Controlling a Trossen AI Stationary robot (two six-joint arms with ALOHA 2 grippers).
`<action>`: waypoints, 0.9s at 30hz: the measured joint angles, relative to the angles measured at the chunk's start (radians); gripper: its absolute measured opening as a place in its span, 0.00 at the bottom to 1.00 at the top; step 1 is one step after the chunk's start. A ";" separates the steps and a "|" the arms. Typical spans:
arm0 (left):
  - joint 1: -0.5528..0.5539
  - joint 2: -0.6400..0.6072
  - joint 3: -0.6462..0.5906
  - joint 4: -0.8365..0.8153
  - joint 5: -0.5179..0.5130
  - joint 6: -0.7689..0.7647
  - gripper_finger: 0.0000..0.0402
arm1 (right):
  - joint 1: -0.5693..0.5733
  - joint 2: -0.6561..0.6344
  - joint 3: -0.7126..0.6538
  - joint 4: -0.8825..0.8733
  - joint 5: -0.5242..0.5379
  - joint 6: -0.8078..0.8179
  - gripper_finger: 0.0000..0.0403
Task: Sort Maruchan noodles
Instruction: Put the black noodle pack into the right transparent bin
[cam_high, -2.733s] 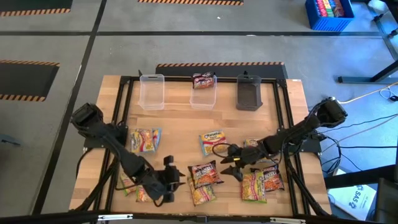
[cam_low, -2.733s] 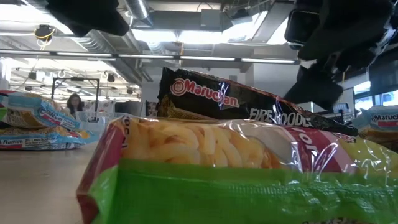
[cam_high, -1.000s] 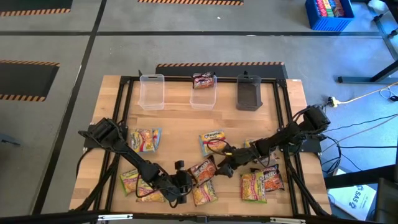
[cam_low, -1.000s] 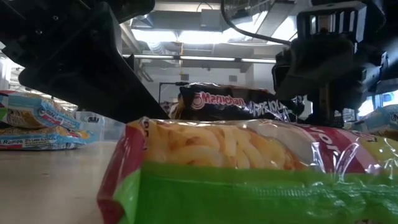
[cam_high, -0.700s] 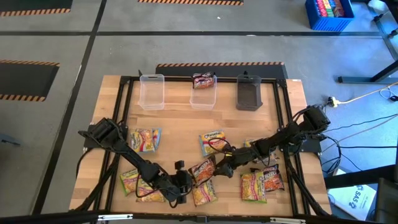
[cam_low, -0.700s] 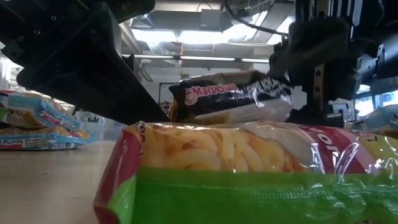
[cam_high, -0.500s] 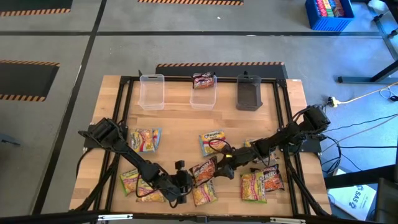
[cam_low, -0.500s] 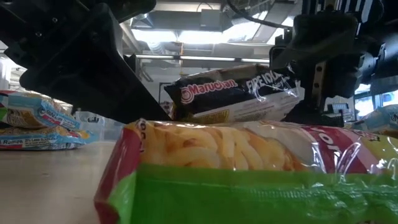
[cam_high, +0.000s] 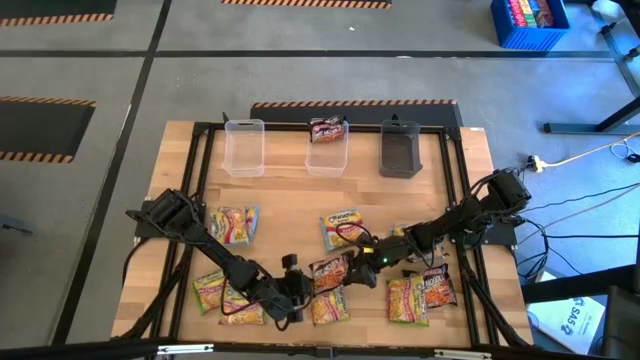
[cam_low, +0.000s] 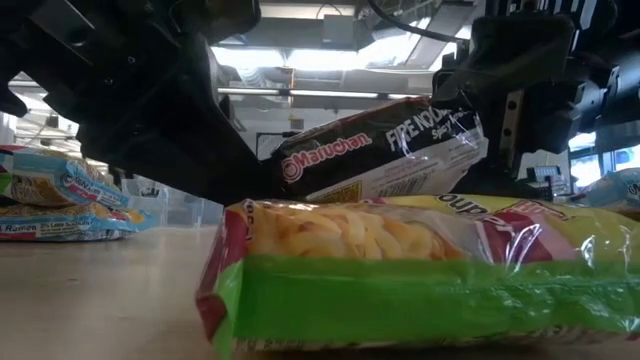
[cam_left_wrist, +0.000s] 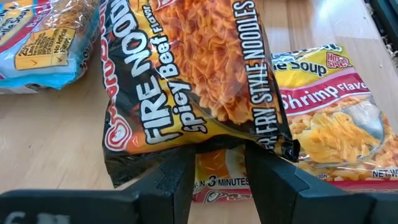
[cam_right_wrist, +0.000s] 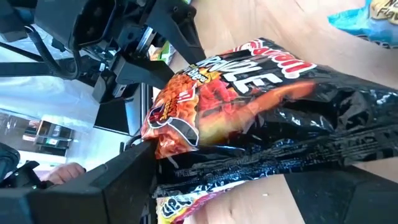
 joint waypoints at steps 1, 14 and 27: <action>0.000 -0.001 0.000 0.000 0.001 0.000 0.33 | 0.000 0.000 0.000 0.000 0.001 -0.002 0.79; -0.001 -0.029 -0.002 -0.022 0.027 -0.001 0.33 | -0.038 0.000 0.000 -0.038 -0.080 0.016 0.79; 0.000 -0.029 -0.001 -0.012 0.019 -0.016 0.33 | -0.065 0.000 0.000 -0.132 -0.168 0.030 0.79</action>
